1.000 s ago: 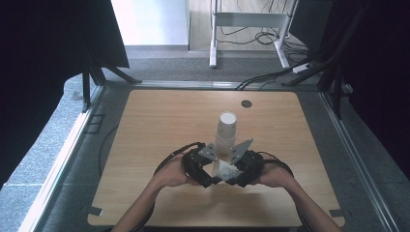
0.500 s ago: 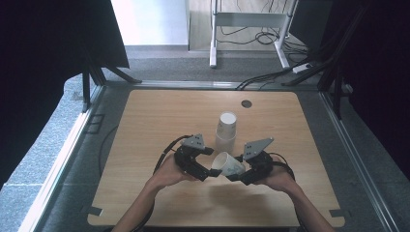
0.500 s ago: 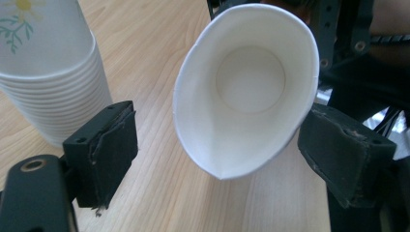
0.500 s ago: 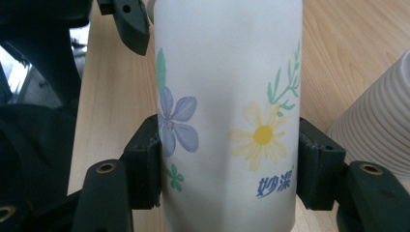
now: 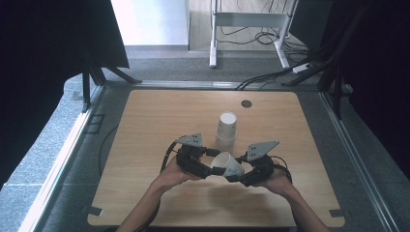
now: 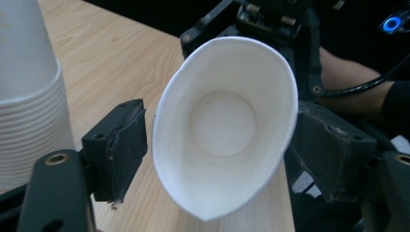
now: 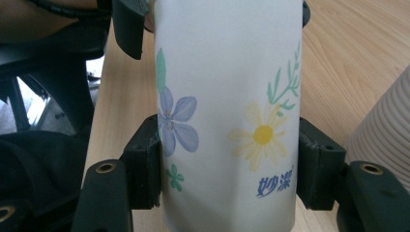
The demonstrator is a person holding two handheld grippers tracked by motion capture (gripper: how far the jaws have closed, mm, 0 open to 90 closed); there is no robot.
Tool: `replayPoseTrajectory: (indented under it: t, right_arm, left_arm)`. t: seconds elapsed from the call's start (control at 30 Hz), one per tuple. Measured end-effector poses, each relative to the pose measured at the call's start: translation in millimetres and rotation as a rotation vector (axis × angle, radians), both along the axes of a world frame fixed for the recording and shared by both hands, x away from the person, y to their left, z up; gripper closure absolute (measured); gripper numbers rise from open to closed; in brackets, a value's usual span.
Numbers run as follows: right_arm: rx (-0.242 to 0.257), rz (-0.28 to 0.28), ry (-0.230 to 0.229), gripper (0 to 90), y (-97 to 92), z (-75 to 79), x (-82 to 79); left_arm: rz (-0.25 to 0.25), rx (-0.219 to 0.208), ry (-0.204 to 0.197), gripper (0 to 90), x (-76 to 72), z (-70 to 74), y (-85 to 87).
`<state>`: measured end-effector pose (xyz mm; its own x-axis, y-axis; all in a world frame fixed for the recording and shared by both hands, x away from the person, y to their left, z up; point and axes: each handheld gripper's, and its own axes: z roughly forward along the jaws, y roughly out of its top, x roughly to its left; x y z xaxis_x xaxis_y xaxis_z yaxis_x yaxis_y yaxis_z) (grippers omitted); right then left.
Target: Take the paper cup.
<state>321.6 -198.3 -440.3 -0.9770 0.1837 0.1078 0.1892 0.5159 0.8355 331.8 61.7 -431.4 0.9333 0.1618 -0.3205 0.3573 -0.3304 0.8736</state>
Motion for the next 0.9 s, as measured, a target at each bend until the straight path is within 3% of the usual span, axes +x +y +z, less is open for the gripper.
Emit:
replayPoseTrajectory:
  t: [0.3, 0.43, 0.67, 0.8, 0.9]
  right_arm:
    - [0.045, -0.003, 0.019, 38.1, -1.2, -2.2, 1.1]
    - [0.047, -0.002, 0.026, 37.9, -1.2, -3.5, 1.9]
    - [0.000, -0.002, 0.037, 33.0, 3.2, -7.8, 3.6]
    - [-0.071, -0.034, 0.027, 18.0, 9.7, -12.5, 3.3]
    - [-0.086, -0.046, 0.023, 14.7, 9.9, -13.5, 3.5]
  left_arm:
    - [0.003, -0.042, 0.002, 29.1, -0.1, -3.0, 0.8]
    - [0.010, -0.035, -0.014, 31.5, -1.3, -3.2, 0.5]
    - [0.018, 0.024, -0.051, 36.3, -3.9, -2.4, -3.1]
    - [0.022, 0.057, -0.076, 37.1, -5.0, -0.6, -5.2]
    - [0.040, 0.093, -0.100, 37.2, -5.5, 2.2, -4.0]
